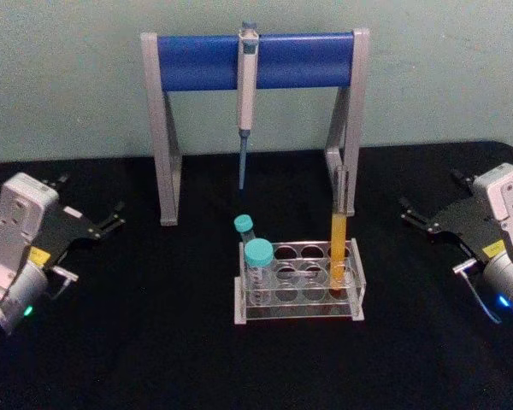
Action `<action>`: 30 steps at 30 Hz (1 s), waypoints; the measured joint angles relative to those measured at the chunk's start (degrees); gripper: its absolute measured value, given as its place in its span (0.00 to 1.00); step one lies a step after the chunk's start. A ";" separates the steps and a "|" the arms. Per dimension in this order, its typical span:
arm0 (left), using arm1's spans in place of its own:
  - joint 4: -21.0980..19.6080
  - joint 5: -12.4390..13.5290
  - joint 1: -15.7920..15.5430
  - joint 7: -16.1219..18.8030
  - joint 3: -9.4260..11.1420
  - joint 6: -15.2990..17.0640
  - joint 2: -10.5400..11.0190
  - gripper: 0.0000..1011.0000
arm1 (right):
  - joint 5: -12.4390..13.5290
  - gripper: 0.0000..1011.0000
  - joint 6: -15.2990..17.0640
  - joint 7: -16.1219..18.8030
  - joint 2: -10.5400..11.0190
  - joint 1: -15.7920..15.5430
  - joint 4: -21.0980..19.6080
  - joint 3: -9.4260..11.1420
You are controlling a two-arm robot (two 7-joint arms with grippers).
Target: Pick up the test tube from the test tube rack, shake it, then place it back into the test tube rack.
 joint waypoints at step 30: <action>0.00 0.00 0.00 0.00 0.00 0.00 0.00 0.99 | 0.00 0.99 0.00 0.00 0.00 -0.01 0.00 0.00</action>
